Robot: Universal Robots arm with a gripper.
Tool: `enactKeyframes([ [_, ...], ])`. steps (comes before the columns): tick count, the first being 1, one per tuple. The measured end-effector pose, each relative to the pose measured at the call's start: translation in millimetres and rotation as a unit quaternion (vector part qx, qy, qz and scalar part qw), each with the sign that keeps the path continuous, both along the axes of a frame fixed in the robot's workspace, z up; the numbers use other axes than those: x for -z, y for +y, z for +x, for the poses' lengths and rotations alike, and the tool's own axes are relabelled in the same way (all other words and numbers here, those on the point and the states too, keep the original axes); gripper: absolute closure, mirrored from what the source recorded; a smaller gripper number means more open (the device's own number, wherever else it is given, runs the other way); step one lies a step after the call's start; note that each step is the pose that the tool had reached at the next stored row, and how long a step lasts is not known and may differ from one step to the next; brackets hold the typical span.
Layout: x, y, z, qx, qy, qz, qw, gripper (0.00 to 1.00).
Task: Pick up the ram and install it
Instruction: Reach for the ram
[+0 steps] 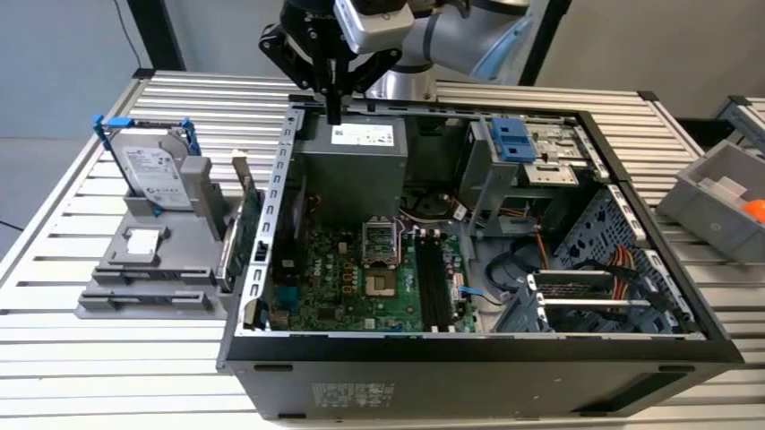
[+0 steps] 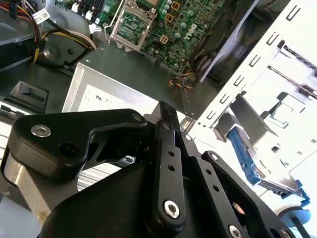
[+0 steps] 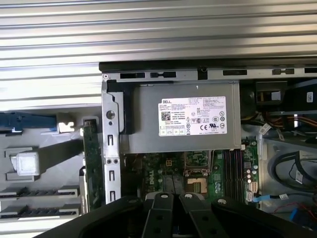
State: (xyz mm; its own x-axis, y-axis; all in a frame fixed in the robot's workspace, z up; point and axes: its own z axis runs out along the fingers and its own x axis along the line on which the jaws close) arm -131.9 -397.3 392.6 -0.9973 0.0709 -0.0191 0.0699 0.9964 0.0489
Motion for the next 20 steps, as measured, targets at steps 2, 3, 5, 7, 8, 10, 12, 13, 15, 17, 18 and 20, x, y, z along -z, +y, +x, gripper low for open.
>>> enactKeyframes([
  [2, 0.0, 0.0, -0.5, -0.002, 0.0, -0.0001, 1.0, 1.0],
  [3, 0.0, 0.0, -0.6, -0.003, 0.0, -0.0001, 1.0, 1.0],
  [5, 0.0, 0.0, -1.5, -0.004, 0.0, -0.0001, 0.99999, 1.0],
  [7, 0.0, 0.0, -2.5, -0.006, 0.0, 0.0, 0.99998, 1.0],
  [8, 0.0, 0.0, -3.2, -0.006, 0.0, 0.0, 0.99998, 1.0],
  [10, -0.1, 0.0, -5.2, -0.008, 0.0001, -0.0001, 0.99997, 1.0],
  [12, 0.0, 0.0, -7.3, -0.009, 0.0, 0.0, 0.99996, 1.0],
  [13, 0.0, 0.1, -8.0, -0.01, 0.0, 0.0, 0.99995, 1.0],
  [15, -0.1, 0.1, -9.2, -0.011, 0.0001, -0.0001, 0.99994, 1.0],
  [17, 0.0, 0.1, -11.5, -0.012, 0.0, 0.0, 0.99993, 1.0],
  [18, 0.0, 0.1, -12.9, -0.012, 0.0, 0.0, 0.99993, 1.0],
  [20, 0.0, 0.1, -15.8, -0.013, 0.0, -0.0001, 0.99992, 1.0],
])
